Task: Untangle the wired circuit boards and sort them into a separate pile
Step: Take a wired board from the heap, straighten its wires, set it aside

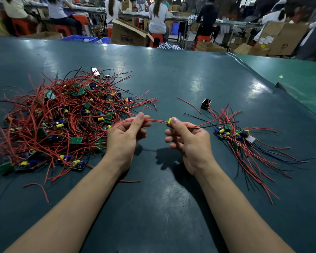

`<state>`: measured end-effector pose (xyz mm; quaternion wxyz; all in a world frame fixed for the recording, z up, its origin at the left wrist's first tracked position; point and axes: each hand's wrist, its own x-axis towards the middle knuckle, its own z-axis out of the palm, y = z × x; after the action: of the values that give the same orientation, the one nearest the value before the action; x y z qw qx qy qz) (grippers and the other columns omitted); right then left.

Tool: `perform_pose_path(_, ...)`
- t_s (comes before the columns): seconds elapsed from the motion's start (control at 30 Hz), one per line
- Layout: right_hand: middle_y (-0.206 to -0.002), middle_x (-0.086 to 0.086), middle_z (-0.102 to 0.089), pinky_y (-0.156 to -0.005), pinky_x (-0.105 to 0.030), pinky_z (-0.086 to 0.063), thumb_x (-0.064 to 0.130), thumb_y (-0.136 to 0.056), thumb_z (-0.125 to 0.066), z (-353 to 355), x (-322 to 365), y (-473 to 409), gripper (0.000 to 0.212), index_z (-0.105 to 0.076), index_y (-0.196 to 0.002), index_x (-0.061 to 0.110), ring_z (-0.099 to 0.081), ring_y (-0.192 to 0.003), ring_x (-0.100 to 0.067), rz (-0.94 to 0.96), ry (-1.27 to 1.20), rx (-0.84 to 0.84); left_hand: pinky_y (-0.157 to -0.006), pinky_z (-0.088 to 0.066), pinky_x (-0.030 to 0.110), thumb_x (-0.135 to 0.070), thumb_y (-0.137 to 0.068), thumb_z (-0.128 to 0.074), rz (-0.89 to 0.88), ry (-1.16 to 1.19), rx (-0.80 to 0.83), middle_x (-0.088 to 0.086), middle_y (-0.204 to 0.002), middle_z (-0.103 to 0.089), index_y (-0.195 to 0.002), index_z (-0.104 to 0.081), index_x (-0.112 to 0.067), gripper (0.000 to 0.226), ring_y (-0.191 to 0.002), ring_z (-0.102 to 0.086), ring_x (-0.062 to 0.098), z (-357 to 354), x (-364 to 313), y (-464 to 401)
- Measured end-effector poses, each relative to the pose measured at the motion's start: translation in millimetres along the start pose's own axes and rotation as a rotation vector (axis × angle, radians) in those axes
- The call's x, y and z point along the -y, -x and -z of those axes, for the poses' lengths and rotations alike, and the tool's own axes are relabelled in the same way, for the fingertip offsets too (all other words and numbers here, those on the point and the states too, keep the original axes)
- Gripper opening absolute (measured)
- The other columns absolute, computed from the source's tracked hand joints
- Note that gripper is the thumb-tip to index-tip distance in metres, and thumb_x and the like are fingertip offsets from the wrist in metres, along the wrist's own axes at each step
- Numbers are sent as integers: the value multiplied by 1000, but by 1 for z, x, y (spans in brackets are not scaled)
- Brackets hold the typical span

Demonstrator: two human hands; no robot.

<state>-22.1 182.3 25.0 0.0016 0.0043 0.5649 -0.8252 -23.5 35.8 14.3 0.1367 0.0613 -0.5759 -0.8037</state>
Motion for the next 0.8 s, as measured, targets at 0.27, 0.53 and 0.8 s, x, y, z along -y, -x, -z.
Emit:
perform_pose_path(0.27,-61,-7,-67,-42,-18,-44,19,-89,-69,1,4,2,16,-67,-80,5,-59,-46,-13,8,-8,-21,-47,-42,18,-27,-103,-47,-105,81,-167,-5,-54,-61,-72,-64,-7,41,-46,-48,5,6,-1,-12)
perform_pose_path(0.53,-55,-4,-63,-39,-17,-41,16,-90,-67,4,10,2,19,-67,-74,8,-54,-42,-10,13,-48,-128,-44,-32,22,-32,-96,-61,-176,-186,-150,-1,-57,-62,-71,-72,-16,31,-43,-40,9,14,6,-14)
perform_pose_path(0.8,-51,-1,-58,-36,-16,-35,20,-93,-65,12,14,-5,26,-65,-68,11,-48,-39,-9,67,-150,-305,-55,-35,34,-31,-98,-59,-232,-223,-309,3,-68,-67,-72,-70,-20,30,-43,-40,13,22,7,-22)
